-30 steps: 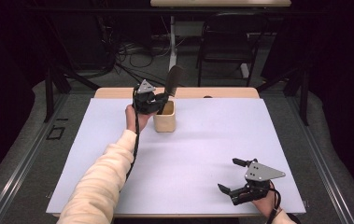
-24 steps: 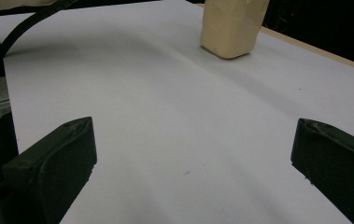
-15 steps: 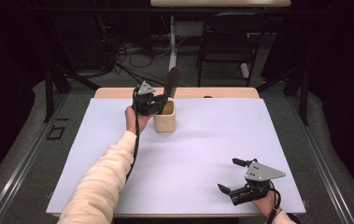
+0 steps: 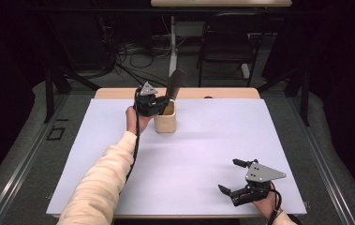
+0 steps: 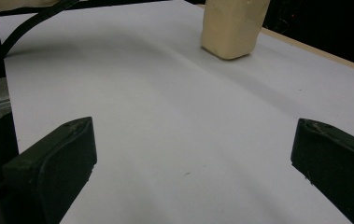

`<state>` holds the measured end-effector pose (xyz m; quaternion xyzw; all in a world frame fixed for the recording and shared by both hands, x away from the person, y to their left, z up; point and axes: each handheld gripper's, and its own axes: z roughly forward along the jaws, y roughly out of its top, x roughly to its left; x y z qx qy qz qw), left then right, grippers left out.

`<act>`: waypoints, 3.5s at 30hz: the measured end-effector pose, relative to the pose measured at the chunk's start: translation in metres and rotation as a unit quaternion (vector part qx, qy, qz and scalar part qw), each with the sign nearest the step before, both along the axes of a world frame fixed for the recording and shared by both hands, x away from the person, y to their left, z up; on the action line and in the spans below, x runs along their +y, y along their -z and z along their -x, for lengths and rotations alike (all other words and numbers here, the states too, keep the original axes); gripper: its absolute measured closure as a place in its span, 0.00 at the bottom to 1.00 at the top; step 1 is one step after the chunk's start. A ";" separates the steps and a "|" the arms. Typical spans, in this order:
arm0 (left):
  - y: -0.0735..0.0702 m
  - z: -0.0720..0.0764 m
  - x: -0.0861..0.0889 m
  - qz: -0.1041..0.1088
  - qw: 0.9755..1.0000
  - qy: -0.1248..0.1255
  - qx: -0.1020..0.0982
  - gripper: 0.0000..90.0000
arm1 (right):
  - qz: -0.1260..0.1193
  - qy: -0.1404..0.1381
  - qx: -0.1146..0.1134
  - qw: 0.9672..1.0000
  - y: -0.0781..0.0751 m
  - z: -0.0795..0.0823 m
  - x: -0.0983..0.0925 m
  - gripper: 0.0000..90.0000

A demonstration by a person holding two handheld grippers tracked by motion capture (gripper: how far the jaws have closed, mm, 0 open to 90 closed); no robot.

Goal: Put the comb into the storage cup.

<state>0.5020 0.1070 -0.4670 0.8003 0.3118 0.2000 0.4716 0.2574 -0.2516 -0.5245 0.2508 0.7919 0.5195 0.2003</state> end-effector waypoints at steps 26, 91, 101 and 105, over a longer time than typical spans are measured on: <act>0.004 -0.001 -0.008 -0.020 1.000 0.016 0.011 0.80 | 0.001 0.001 -0.001 1.000 0.000 0.000 0.000 0.00; 0.015 -0.003 -0.007 -0.020 0.998 0.038 0.047 0.56 | 0.001 0.000 0.000 1.000 0.000 0.000 -0.001 0.00; -0.008 0.012 -0.002 -0.011 0.999 0.044 0.029 0.23 | 0.000 0.000 0.000 1.000 0.000 0.001 0.000 0.00; -0.015 0.017 0.001 -0.017 0.998 0.049 0.034 0.16 | 0.000 0.000 0.000 1.000 0.000 0.001 0.000 0.00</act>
